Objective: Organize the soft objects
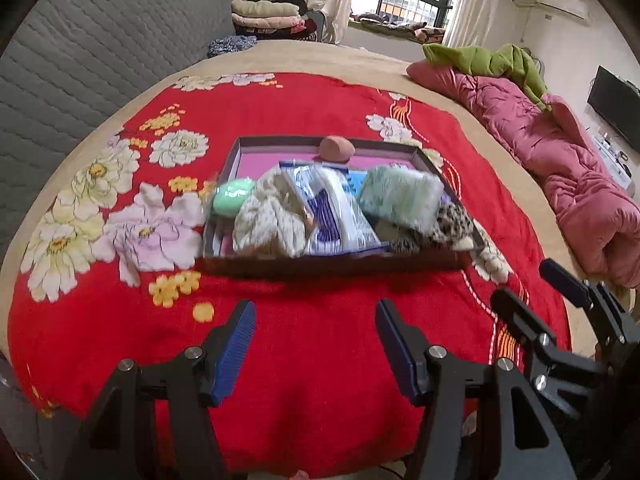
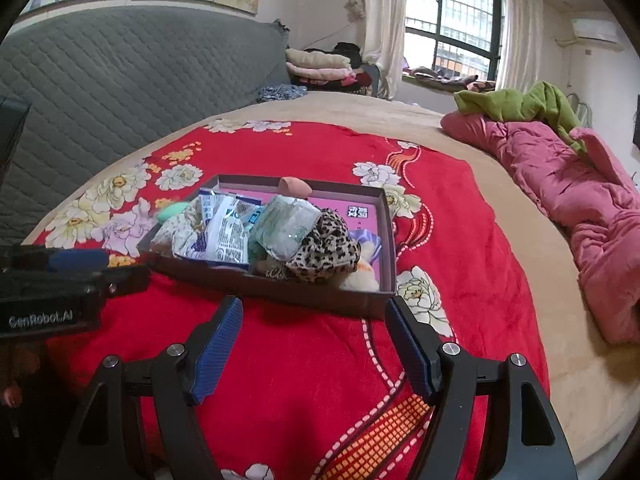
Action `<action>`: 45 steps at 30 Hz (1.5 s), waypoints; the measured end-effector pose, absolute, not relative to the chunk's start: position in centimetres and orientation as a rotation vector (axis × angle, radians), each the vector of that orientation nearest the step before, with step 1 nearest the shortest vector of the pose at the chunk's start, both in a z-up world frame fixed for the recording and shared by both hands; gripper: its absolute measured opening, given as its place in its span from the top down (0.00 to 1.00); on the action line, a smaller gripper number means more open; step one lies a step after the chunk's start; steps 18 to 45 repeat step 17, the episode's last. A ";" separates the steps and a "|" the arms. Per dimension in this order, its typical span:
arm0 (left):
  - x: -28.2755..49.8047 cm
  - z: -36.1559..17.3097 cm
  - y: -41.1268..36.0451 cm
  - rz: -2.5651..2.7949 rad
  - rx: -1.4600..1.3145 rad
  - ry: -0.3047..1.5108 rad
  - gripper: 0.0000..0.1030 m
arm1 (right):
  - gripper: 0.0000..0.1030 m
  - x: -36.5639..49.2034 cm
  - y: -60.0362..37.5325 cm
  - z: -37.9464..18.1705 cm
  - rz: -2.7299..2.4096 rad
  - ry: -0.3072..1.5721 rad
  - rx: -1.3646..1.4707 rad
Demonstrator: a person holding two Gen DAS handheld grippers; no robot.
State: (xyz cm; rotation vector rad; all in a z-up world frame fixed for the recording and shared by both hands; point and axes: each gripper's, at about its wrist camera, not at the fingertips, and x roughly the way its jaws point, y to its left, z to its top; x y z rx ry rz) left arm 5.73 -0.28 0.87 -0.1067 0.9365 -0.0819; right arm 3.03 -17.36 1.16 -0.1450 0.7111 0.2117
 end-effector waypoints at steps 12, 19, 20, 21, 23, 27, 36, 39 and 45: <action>3.7 -0.1 -1.2 -0.064 -0.075 0.969 0.40 | 0.27 1.4 -17.4 0.7 0.212 0.737 -0.104; 3.5 0.1 -0.9 -0.064 -0.086 0.970 0.40 | 0.27 1.0 -17.7 0.7 0.206 0.739 -0.092; 3.5 0.1 -0.9 -0.064 -0.086 0.970 0.40 | 0.27 1.0 -17.7 0.7 0.206 0.739 -0.092; 3.5 0.1 -0.9 -0.064 -0.086 0.970 0.40 | 0.27 1.0 -17.7 0.7 0.206 0.739 -0.092; 3.5 0.1 -0.9 -0.064 -0.086 0.970 0.40 | 0.27 1.0 -17.7 0.7 0.206 0.739 -0.092; 3.5 0.1 -0.9 -0.064 -0.086 0.970 0.40 | 0.27 1.0 -17.7 0.7 0.206 0.739 -0.092; 3.5 0.1 -0.9 -0.064 -0.086 0.970 0.40 | 0.27 1.0 -17.7 0.7 0.206 0.739 -0.092; 3.5 0.1 -0.9 -0.064 -0.086 0.970 0.40 | 0.27 1.0 -17.7 0.7 0.206 0.739 -0.092; 3.5 0.1 -0.9 -0.064 -0.086 0.970 0.40 | 0.27 1.0 -17.7 0.7 0.206 0.739 -0.092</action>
